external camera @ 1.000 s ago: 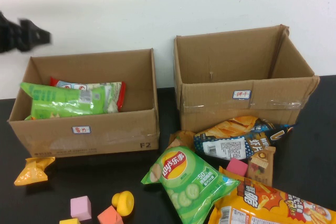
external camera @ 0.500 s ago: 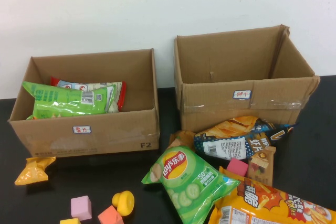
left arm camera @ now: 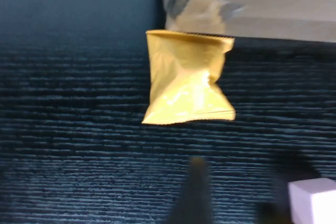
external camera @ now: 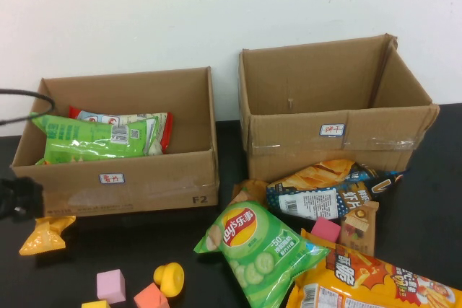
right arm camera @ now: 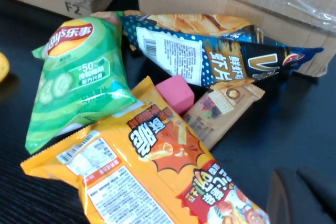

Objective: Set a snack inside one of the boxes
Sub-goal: Pick up the biscuit

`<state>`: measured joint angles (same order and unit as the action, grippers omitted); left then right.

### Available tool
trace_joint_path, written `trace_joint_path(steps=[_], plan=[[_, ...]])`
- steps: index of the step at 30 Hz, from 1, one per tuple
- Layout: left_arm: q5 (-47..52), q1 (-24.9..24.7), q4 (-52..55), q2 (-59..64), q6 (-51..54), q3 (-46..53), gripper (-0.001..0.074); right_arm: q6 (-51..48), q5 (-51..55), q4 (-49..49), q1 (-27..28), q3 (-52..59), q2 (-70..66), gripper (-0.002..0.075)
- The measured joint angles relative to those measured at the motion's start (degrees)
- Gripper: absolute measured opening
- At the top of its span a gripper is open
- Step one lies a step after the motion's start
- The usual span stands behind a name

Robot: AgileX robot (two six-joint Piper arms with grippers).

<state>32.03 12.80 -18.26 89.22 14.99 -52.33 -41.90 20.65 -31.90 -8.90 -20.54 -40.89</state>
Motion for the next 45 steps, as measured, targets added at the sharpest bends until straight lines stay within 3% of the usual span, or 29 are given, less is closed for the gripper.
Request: trace_joint_path(steps=[2,5,22,25,32,45], plan=[[-0.9,0.0,-0.1,3.3,0.0,0.0,0.0617,0.0,0.0,0.0,0.0,0.0,0.0,-0.0001],[-2.7,0.0,-0.2,8.7,0.0,0.0,0.0673,0.0,0.0,-0.1,0.0,0.0,0.0,-0.0001],[-15.3,0.0,-1.7,25.8,5.4,-7.4,0.0689,-2.1,0.0,-0.3,0.0,0.0,0.0,-0.0001],[-15.4,0.0,-3.9,27.0,6.0,-8.6,0.0634,-2.8,0.0,-0.3,0.0,0.0,0.0,-0.0001],[-14.6,0.0,-7.2,28.1,7.3,-10.1,0.0419,-3.2,0.0,-0.3,0.0,0.0,0.0,-0.0001],[-6.4,0.0,-7.6,22.9,9.7,-10.0,0.0368,-3.1,0.1,-0.4,0.0,0.0,0.0,-0.0001]])
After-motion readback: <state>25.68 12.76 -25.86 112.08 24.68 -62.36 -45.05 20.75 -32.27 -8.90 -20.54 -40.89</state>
